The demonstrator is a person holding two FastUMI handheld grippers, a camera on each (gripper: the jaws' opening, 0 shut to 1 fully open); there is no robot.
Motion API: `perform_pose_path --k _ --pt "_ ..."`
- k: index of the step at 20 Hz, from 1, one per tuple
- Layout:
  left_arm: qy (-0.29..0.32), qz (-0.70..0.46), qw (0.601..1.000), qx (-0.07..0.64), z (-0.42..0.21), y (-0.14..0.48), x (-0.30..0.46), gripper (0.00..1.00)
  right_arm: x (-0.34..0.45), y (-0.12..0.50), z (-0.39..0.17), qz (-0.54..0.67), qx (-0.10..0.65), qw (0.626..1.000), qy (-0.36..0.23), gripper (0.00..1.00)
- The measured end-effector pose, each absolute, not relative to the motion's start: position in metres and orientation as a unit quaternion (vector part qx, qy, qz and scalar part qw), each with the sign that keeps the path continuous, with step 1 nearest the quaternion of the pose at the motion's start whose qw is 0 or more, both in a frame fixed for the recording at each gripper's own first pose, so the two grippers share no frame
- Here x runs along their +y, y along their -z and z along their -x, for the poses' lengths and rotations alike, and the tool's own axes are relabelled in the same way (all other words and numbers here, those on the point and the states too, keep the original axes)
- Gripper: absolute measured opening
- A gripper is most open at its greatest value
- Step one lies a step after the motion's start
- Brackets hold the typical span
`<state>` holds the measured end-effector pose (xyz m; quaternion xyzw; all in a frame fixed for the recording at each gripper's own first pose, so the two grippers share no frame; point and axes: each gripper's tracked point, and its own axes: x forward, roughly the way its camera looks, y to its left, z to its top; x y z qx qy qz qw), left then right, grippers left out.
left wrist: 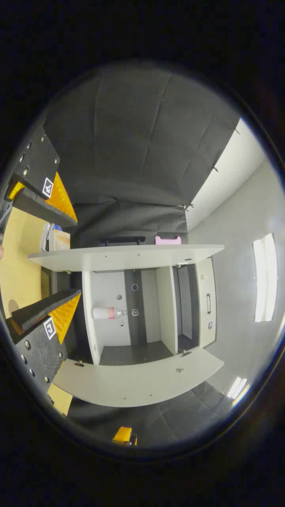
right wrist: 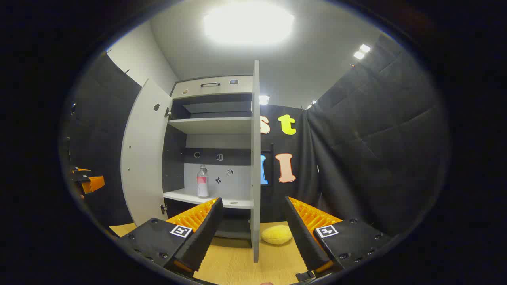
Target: Grasp the bottle in the cabinet with the left hand and place it on the coaster, then close the right door with the right hand and the left door with the left hand.
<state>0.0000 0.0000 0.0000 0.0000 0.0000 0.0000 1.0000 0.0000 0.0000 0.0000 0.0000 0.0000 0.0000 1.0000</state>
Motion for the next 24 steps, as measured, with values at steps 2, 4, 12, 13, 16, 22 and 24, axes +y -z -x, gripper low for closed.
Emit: perform_pose_path --k 2,4,12,13,16,22,24 --pt "0.000 -0.002 1.000 -0.001 0.000 0.000 -0.002 0.93 0.000 -0.002 -0.002 0.005 -0.003 1.000 -0.002 0.98" --pt "-0.001 -0.003 1.000 -0.003 -0.001 -0.001 -0.003 0.93 -0.001 0.000 -0.003 0.005 -0.003 1.000 -0.003 0.96" --pt "-0.002 -0.011 1.000 -0.014 0.003 -0.004 -0.010 0.93 -0.011 0.005 -0.006 -0.006 0.003 1.000 0.004 0.97" --pt "-0.002 -0.011 1.000 -0.013 0.002 -0.005 -0.011 0.93 -0.012 0.006 -0.006 -0.006 0.004 1.000 0.005 0.97" --pt "-0.001 -0.010 1.000 -0.013 0.001 -0.004 -0.015 0.93 -0.016 0.006 -0.006 -0.006 0.004 1.000 0.006 0.96" --pt "0.007 0.004 1.000 -0.015 -0.003 -0.008 -0.034 0.92 -0.027 0.011 -0.005 0.004 0.005 1.000 0.000 0.97" --pt "0.006 0.001 1.000 -0.020 -0.007 -0.012 -0.041 0.92 -0.032 0.015 -0.006 0.005 0.008 1.000 -0.005 0.97"
